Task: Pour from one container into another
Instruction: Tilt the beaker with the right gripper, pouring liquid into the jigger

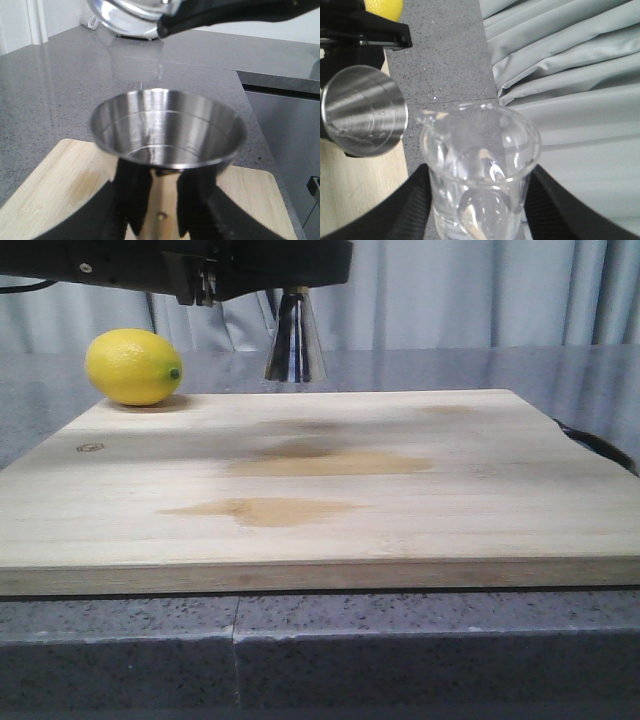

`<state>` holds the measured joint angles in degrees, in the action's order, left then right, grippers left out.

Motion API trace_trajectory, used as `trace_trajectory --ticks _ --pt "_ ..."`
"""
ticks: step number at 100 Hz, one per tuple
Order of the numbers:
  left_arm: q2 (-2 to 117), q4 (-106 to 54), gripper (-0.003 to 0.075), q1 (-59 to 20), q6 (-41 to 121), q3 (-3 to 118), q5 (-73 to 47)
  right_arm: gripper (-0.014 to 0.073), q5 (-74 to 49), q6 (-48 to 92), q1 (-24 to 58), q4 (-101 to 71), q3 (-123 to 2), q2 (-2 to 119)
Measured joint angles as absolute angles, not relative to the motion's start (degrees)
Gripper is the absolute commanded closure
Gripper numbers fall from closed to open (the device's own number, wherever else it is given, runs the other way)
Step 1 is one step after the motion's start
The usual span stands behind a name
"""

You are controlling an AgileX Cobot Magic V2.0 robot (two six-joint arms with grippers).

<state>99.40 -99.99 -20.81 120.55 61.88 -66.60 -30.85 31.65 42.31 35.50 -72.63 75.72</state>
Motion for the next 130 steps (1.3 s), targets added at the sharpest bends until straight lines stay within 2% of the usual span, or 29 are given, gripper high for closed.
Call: trace_trajectory --ticks 130 --pt "99.4 -99.99 0.05 -20.81 120.55 61.88 -66.6 0.0313 -29.79 31.76 44.43 44.47 -72.63 75.72"
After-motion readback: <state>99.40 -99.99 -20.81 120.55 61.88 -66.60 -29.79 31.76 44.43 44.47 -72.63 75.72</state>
